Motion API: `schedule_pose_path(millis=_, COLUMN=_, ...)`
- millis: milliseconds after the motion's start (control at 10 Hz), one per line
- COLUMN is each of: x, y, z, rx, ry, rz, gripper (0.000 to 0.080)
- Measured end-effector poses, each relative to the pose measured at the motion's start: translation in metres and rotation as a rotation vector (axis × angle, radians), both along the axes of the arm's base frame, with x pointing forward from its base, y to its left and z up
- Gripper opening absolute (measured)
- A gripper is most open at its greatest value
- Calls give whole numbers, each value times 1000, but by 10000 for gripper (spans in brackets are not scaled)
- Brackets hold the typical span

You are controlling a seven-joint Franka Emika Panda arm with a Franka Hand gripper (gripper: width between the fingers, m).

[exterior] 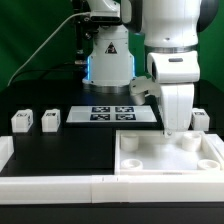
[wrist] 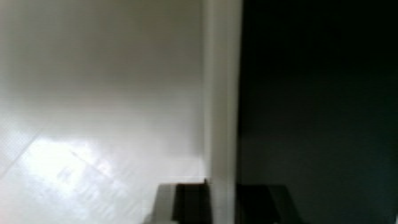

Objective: Assemble one leg

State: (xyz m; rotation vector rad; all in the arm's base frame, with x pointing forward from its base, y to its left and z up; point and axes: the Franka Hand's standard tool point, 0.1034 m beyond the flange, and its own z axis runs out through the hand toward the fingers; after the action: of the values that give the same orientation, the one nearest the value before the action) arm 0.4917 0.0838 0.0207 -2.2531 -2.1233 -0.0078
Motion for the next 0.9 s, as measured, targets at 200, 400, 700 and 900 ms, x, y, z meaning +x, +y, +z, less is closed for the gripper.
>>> schedule_pose_path(millis=200, x=0, y=-1, z=0, rx=0, ry=0, rz=-2, gripper=134)
schedule_pose_path(millis=400, x=0, y=-2, z=0, rx=-1, ry=0, rz=-3, gripper=319)
schedule_pose_path(millis=700, x=0, y=-3, z=0, rx=-1, ry=0, rz=-6, gripper=612)
schedule_pose_path(millis=900, x=-3, y=-5, z=4, rx=-1, ry=-11, rz=-51, gripper=641)
